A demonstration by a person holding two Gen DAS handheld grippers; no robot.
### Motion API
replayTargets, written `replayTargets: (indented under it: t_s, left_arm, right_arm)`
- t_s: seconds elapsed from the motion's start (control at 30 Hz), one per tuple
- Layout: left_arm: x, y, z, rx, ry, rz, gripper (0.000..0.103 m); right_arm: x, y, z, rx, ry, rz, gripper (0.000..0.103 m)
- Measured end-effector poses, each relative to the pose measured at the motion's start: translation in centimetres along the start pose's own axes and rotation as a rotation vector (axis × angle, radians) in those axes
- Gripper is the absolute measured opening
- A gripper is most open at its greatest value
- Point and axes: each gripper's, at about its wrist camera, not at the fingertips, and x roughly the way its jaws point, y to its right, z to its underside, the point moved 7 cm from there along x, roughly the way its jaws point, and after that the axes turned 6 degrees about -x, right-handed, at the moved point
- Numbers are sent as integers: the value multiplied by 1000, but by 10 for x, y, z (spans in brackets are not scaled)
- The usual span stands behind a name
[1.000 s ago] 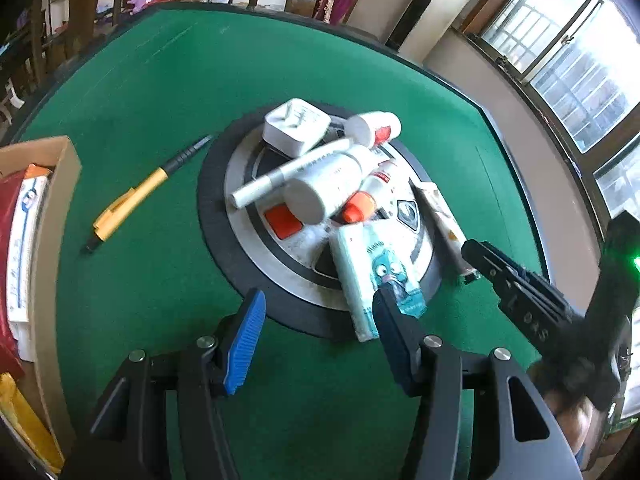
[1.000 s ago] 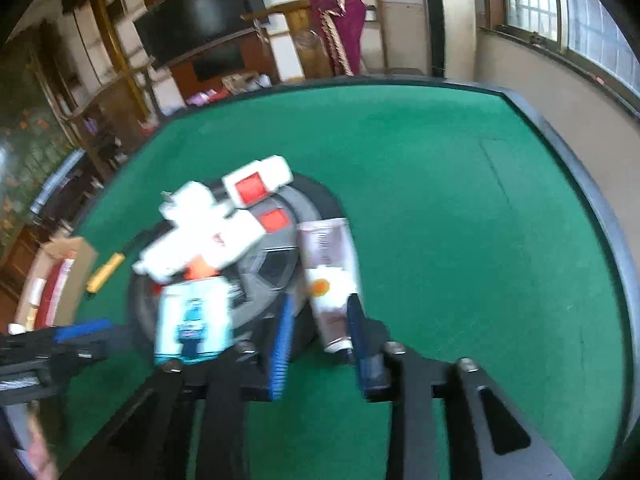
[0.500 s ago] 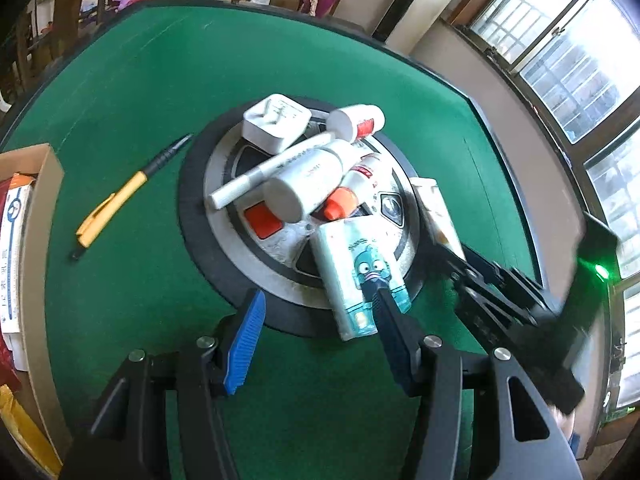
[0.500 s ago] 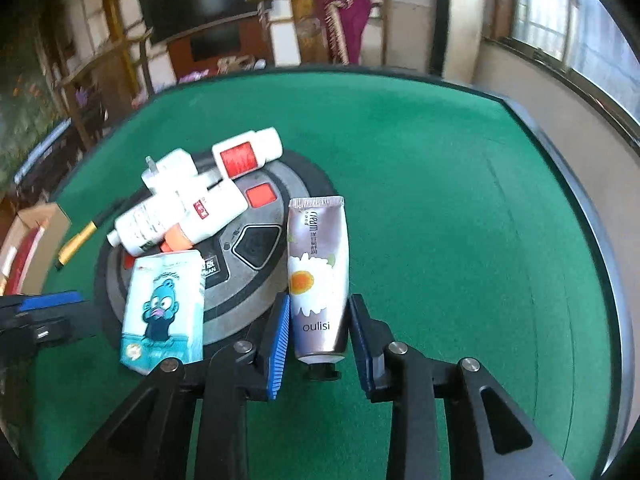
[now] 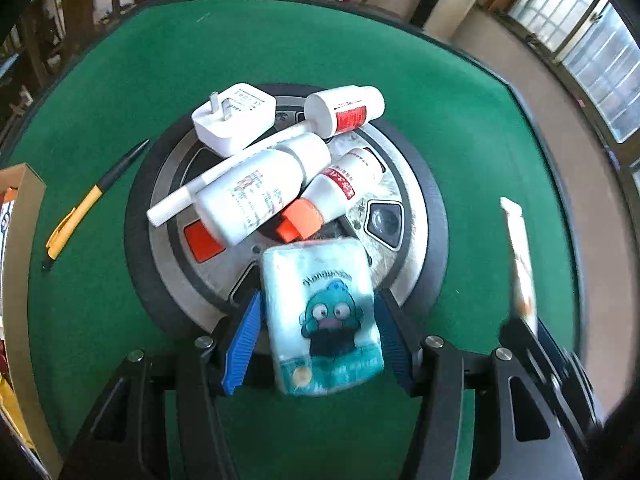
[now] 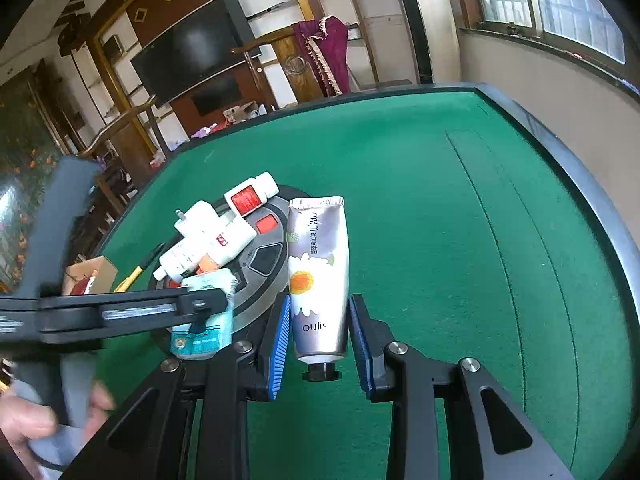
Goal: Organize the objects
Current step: 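Grasp the blue cartoon tissue packet with the left tool while the right grasps the white oulisi tube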
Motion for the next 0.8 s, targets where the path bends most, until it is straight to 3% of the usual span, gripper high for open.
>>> replayTargets:
  t_s: [0.1, 0.2, 0.27, 0.47, 0.57, 0.8]
  left_arm:
    - [4, 4, -4, 36, 59, -70, 57]
    - [4, 5, -1, 75, 102, -107, 51]
    - [1, 3, 3, 86, 129, -80, 44]
    - [-16, -26, 24, 92, 201, 6, 38]
    - [-33, -42, 32, 84, 225, 51, 38]
    - [-66, -60, 33, 86, 371, 63, 38]
  right_arm:
    - [-1, -1, 0, -5, 7, -4, 31]
    - [-1, -3, -1, -20, 10, 3, 31]
    - [-1, -5, -1, -29, 12, 1, 31]
    - [0, -16, 1, -70, 12, 7, 31]
    - [4, -25, 5, -73, -5, -31, 31]
    - [9, -67, 15, -167, 4, -52, 31]
